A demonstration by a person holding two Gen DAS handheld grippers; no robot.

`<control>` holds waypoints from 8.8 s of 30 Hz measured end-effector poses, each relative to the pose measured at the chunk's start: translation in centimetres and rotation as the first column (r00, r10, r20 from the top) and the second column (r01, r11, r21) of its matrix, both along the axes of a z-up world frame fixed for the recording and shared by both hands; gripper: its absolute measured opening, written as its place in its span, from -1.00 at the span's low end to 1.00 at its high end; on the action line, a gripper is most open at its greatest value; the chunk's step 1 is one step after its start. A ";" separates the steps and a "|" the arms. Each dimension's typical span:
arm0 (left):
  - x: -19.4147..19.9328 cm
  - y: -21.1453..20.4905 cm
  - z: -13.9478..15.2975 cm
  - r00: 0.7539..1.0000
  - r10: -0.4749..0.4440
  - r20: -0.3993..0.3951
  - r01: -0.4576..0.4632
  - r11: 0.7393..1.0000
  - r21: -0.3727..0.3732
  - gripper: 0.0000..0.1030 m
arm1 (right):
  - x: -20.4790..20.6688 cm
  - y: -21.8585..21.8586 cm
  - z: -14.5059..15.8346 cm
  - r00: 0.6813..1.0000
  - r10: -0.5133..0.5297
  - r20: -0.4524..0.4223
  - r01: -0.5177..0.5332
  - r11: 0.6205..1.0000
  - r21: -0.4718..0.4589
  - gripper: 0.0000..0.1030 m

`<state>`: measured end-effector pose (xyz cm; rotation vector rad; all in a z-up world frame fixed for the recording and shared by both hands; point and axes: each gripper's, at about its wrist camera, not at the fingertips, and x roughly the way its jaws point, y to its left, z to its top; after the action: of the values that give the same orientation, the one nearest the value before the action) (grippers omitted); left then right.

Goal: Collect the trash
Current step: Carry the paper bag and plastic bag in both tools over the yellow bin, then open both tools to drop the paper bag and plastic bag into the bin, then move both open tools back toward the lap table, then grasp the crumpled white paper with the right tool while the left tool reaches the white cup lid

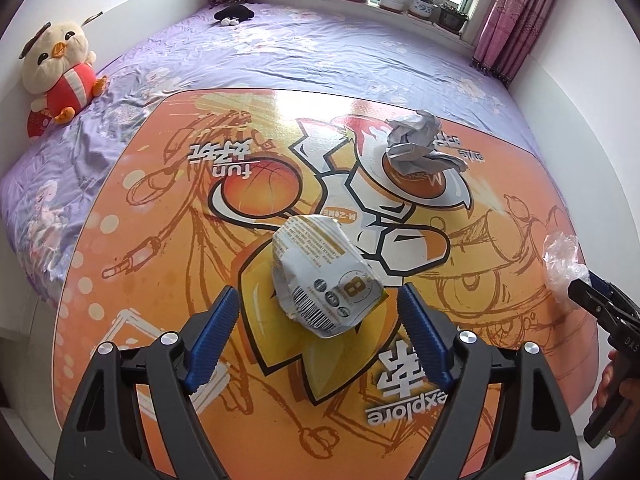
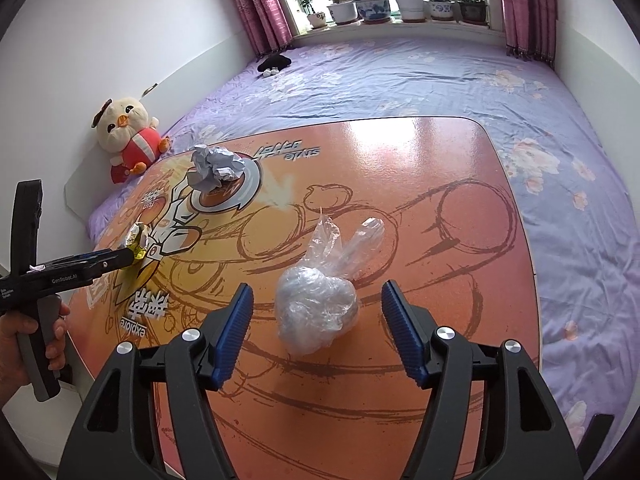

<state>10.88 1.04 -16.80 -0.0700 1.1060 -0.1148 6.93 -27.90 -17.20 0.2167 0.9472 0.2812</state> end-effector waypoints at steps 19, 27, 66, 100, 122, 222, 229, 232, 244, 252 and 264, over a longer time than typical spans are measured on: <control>1.8 -1.2 -1.0 0.998 -0.068 0.000 0.067 0.990 0.123 0.14 | 0.4 2.0 -1.2 0.999 -0.039 0.023 0.042 0.991 -0.127 0.16; 1.4 -0.9 -0.9 0.997 -0.079 0.008 0.078 0.993 0.088 0.07 | 0.4 2.2 -1.0 1.000 -0.012 0.004 0.012 0.994 -0.110 -0.26; -10.8 9.7 3.2 0.985 0.154 0.080 -0.124 0.945 -0.302 -0.02 | -1.6 12.1 3.3 0.917 0.391 0.076 -0.385 0.919 -0.085 -0.27; -36.2 31.5 -4.8 0.869 0.492 0.050 -0.477 0.861 -0.179 -0.02 | -21.6 41.7 -1.3 0.560 0.828 -0.009 -0.828 0.560 0.003 -0.27; -37.2 39.4 -23.6 0.834 0.552 -0.014 -0.546 0.820 -0.173 -0.02 | -25.1 52.7 -22.9 0.530 0.839 -0.126 -0.843 0.537 0.028 -0.27; 9.7 9.0 7.3 0.883 -0.419 0.211 0.427 0.904 0.007 0.62 | 3.0 15.3 6.3 0.975 -0.175 0.140 0.192 0.975 -0.114 0.34; 18.9 7.1 6.5 0.820 -0.517 0.248 0.526 0.850 0.031 0.62 | 6.8 16.1 4.0 0.982 -0.172 0.084 0.183 0.973 -0.143 0.34; 22.2 6.0 6.0 0.791 -0.561 0.245 0.561 0.824 0.075 0.62 | 7.9 16.0 3.2 0.984 -0.166 0.058 0.173 0.975 -0.141 0.34; 33.2 1.1 -1.2 0.676 -0.724 0.139 0.708 0.690 0.151 0.62 | 11.3 14.4 0.3 0.991 -0.128 -0.034 0.120 0.975 -0.187 0.34; 34.9 -4.5 -10.0 0.413 -0.903 0.116 0.881 0.428 0.200 0.62 | 12.1 14.1 -0.6 0.995 -0.064 -0.071 0.050 0.981 -0.185 0.34; 30.3 -6.9 -22.0 0.099 -0.994 -0.046 0.991 0.095 0.092 0.59 | 11.4 13.7 -1.0 0.996 -0.057 -0.074 0.045 0.987 -0.152 0.37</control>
<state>41.14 -5.90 -38.77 0.8586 0.9311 -1.3543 18.38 -14.23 -18.22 0.1141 1.0340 0.1542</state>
